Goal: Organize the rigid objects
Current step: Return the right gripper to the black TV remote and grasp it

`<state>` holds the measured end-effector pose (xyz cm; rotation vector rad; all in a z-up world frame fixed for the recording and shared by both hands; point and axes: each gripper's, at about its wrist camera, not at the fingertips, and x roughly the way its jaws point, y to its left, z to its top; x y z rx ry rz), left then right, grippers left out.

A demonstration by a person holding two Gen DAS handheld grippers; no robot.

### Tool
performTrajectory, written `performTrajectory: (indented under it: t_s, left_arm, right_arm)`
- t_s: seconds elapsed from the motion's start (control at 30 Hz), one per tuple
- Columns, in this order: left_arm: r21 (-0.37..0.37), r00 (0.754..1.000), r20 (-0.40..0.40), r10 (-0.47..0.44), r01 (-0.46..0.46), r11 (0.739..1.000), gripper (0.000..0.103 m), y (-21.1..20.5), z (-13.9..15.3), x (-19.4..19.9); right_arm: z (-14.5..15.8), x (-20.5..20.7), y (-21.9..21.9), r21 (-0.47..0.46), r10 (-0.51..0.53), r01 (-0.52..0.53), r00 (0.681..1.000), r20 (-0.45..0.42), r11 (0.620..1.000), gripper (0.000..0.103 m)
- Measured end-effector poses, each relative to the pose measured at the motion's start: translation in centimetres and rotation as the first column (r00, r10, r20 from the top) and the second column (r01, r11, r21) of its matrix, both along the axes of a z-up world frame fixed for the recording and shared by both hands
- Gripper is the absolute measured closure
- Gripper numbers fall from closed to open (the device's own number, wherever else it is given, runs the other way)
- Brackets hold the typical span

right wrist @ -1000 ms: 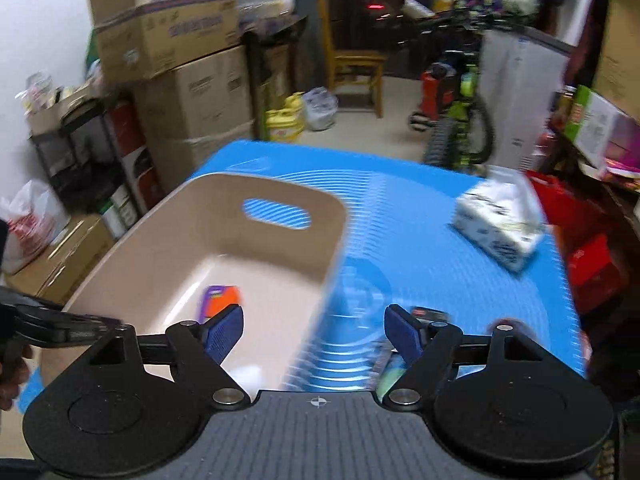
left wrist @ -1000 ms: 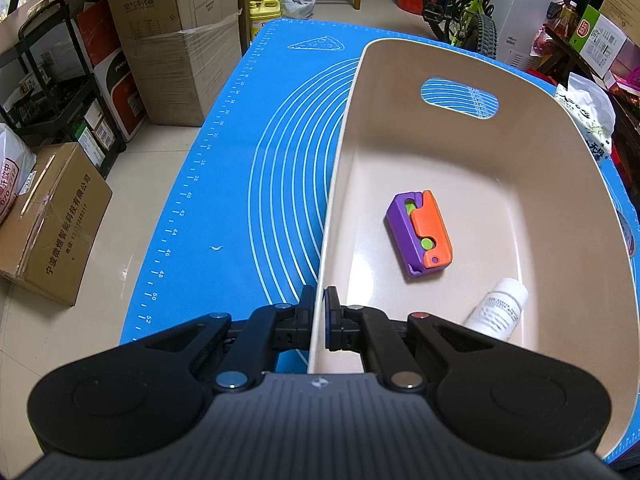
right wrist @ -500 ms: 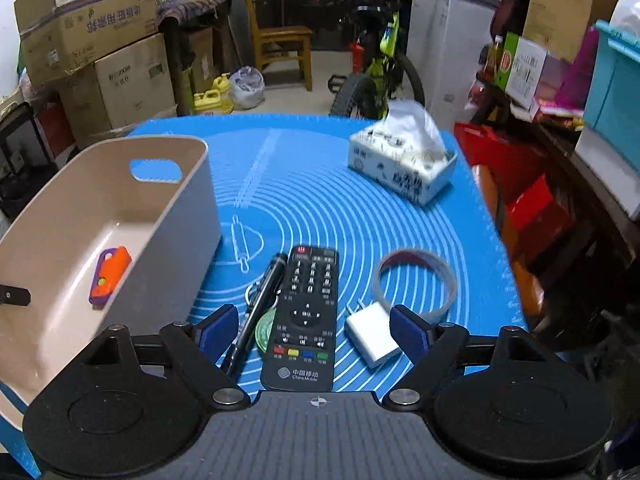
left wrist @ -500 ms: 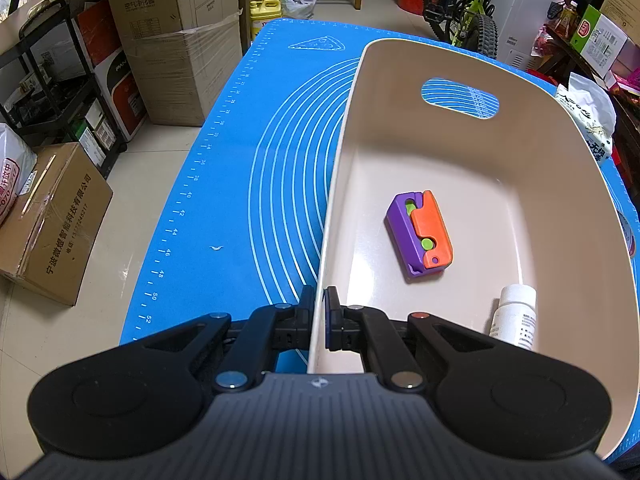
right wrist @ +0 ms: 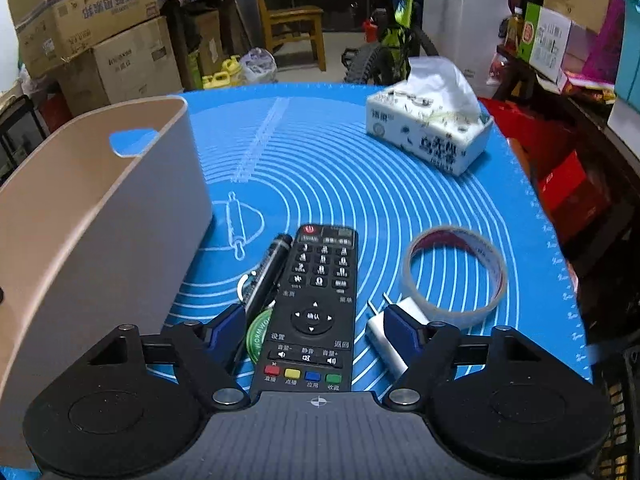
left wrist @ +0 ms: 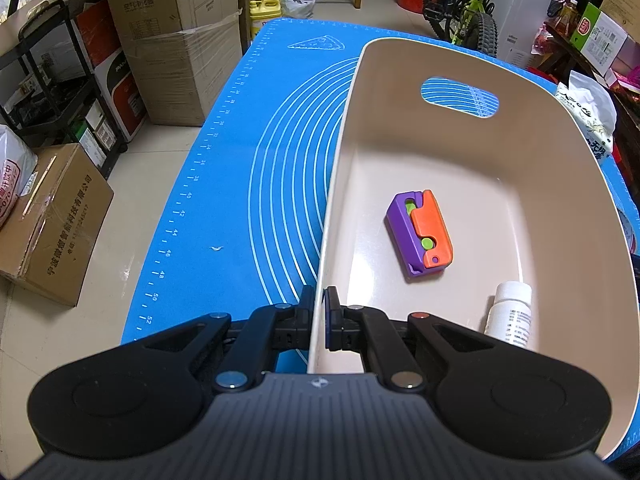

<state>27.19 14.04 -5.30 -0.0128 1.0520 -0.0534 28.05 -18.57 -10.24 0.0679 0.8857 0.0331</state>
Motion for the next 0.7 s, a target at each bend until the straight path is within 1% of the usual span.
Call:
performTrajectory:
  t_s: [0.07,0.1,0.27,0.33,0.43,0.5,0.63,0.7]
  left_arm:
    - [0.002,1.0,0.0,-0.001,0.001,1.0,0.097,0.0,0.0,0.0]
    - [0.001,1.0,0.0,-0.001,0.001,1.0,0.097,0.0,0.0,0.0]
    - [0.006,1.0,0.001,-0.003,0.003,1.0,0.097,-0.1,0.0,0.0]
    - [0.004,1.0,0.001,-0.002,0.002,1.0,0.097,0.0,0.0,-0.1]
    - [0.006,1.0,0.001,-0.003,0.003,1.0,0.097,0.0,0.0,-0.1]
    - [0.006,1.0,0.001,-0.003,0.003,1.0,0.097,0.0,0.0,-0.1]
    - [0.003,1.0,0.001,-0.004,0.004,1.0,0.097,0.0,0.0,0.0]
    - [0.004,1.0,0.001,-0.004,0.004,1.0,0.097,0.0,0.0,0.0]
  right_arm:
    - [-0.6,0.4,0.1,-0.004,-0.015,0.015,1.0,-0.016,1.0,0.026]
    - [-0.8,0.6,0.2,0.0,-0.019,0.019,1.0,-0.023,1.0,0.028]
    - [-1.0,1.1,0.6,-0.014,-0.035,0.035,0.999,0.0,0.999,0.032]
    - [-1.1,1.3,0.9,-0.023,-0.03,0.03,1.0,0.003,0.999,0.039]
    - [-1.5,1.6,1.2,-0.033,-0.035,0.035,0.999,-0.013,0.999,0.04]
    - [-1.6,1.8,1.1,-0.028,-0.045,0.044,0.999,-0.012,0.999,0.04]
    - [-1.6,2.0,0.5,0.013,-0.071,0.072,0.997,-0.014,0.997,0.049]
    - [-1.6,2.0,0.4,0.022,-0.077,0.077,0.997,-0.013,0.997,0.049]
